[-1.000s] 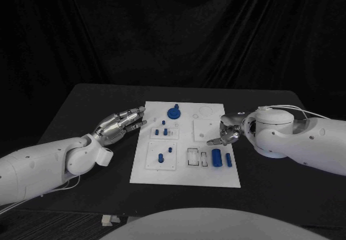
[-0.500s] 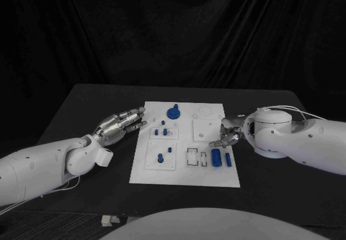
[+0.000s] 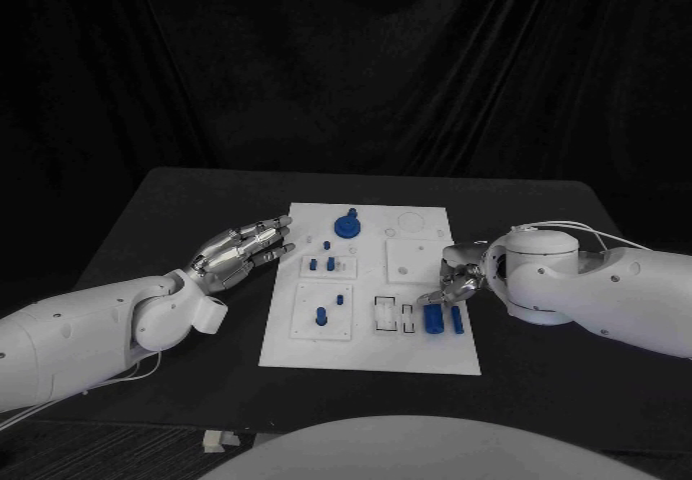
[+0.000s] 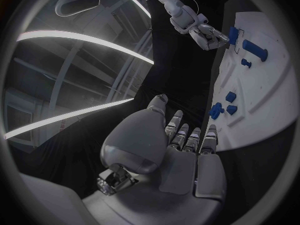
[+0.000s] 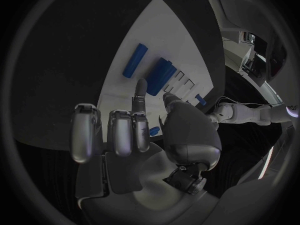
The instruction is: Assemble the parts on the task board
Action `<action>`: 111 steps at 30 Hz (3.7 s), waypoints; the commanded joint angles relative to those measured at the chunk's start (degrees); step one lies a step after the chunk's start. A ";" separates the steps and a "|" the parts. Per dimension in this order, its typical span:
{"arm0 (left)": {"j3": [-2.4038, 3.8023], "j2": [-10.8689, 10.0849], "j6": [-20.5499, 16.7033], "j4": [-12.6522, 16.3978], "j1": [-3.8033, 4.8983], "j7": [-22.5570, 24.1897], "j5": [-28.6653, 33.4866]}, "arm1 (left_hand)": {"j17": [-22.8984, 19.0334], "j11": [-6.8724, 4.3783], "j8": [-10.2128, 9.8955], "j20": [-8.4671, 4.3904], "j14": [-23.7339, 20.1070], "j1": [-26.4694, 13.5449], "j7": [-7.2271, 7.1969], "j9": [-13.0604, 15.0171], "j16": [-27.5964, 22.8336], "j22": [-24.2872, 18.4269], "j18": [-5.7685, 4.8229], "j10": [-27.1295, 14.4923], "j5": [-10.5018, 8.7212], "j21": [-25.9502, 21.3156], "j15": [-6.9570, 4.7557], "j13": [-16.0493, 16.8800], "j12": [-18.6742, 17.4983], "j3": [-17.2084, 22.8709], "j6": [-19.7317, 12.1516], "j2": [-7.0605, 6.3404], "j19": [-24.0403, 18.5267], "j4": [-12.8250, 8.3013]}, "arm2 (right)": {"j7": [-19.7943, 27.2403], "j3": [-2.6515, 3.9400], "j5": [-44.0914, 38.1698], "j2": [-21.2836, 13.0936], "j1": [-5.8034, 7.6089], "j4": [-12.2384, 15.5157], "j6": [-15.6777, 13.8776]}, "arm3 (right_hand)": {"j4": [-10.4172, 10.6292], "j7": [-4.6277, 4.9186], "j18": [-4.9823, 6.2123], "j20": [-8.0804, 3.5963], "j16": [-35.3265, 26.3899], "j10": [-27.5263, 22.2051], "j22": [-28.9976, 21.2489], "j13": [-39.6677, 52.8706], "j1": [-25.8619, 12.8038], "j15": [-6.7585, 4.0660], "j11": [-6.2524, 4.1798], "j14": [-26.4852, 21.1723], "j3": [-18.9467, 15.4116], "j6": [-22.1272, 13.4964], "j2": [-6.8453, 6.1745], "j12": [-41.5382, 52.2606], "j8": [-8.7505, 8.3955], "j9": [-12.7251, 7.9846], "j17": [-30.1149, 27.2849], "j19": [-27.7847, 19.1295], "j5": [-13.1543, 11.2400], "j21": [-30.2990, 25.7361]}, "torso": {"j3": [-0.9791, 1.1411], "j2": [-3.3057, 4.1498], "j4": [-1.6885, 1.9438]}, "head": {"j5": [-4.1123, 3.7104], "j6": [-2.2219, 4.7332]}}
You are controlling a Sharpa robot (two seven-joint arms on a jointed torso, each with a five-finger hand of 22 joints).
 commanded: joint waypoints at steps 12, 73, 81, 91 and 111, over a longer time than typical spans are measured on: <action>0.05 0.25 1.15 0.05 -0.42 0.03 0.36 | 0.07 0.09 0.35 0.49 -0.04 0.00 0.38 0.06 0.23 -0.04 0.58 -0.04 0.21 0.08 0.44 0.08 0.30 0.23 0.17 0.19 0.01 -0.11 | -1.23 0.02 0.58 0.80 -1.44 -0.64 2.30 | 0.07 0.21 0.03 0.25 -0.76 6.01 12.05 15.09 0.59 0.18 0.12 4.09 -1.75 -0.94 -3.37 0.20 -0.70 2.35 5.03 2.14 -1.71 -0.60 | 0.00 0.01 0.00 | 0.12 -0.01; 0.05 0.28 1.65 -0.13 -0.71 -0.58 0.36 | 0.08 0.24 0.39 0.60 -0.02 0.11 0.48 0.05 0.30 0.00 0.58 0.02 0.44 0.09 0.48 0.10 0.39 0.41 0.13 0.21 0.03 -0.36 | -0.45 0.03 39.82 3.81 -0.04 -2.24 -7.77 | -7.12 2.76 0.71 1.82 -1.19 6.01 11.16 15.09 5.11 1.95 2.32 4.02 7.35 -13.94 1.33 0.20 0.08 11.88 4.29 1.34 17.29 -3.92 | -0.02 0.03 0.08 | 1.11 -0.01; 0.05 0.34 1.87 -0.22 -0.80 -0.69 0.36 | 0.08 0.26 0.37 0.61 -0.02 0.13 0.50 0.04 0.30 0.03 0.58 0.01 0.46 0.10 0.49 0.09 0.39 0.44 0.07 0.22 0.06 -0.40 | -0.46 0.02 37.05 5.13 -0.77 -3.48 -7.55 | -7.44 3.16 0.84 1.99 -1.50 6.01 10.96 15.09 5.39 2.18 2.63 3.89 7.18 -15.21 1.34 0.20 -0.36 11.49 3.72 1.13 16.20 -4.53 | -0.01 0.02 0.08 | 1.18 -0.01; 0.05 0.47 2.15 -0.31 -1.00 -0.78 0.36 | 0.08 0.26 0.37 0.61 -0.02 0.13 0.50 0.04 0.30 0.03 0.58 0.01 0.46 0.10 0.49 0.09 0.39 0.44 0.07 0.22 0.06 -0.40 | -0.57 0.02 35.25 6.23 -1.13 -4.00 -7.60 | -6.52 3.65 0.94 2.42 -1.70 6.01 10.82 15.09 4.30 2.62 3.11 3.83 5.92 -16.61 1.97 0.20 -0.08 10.59 3.36 0.99 10.84 -5.01 | 0.00 0.01 0.04 | 1.33 -0.01; 0.06 0.57 2.42 -0.59 -1.28 -0.87 0.36 | 0.08 0.29 0.36 0.64 -0.02 0.18 0.53 0.04 0.30 0.01 0.59 0.01 0.50 0.09 0.53 0.09 0.39 0.52 0.02 0.26 0.05 -0.49 | -0.68 0.02 34.94 6.86 -1.32 -4.28 -5.40 | -3.25 3.64 1.06 2.52 -1.77 6.01 10.69 15.09 1.78 2.64 3.12 3.85 1.45 -17.42 2.60 0.20 2.05 8.96 3.22 0.89 -0.70 -5.62 | 0.03 -0.03 0.07 | 1.61 -0.01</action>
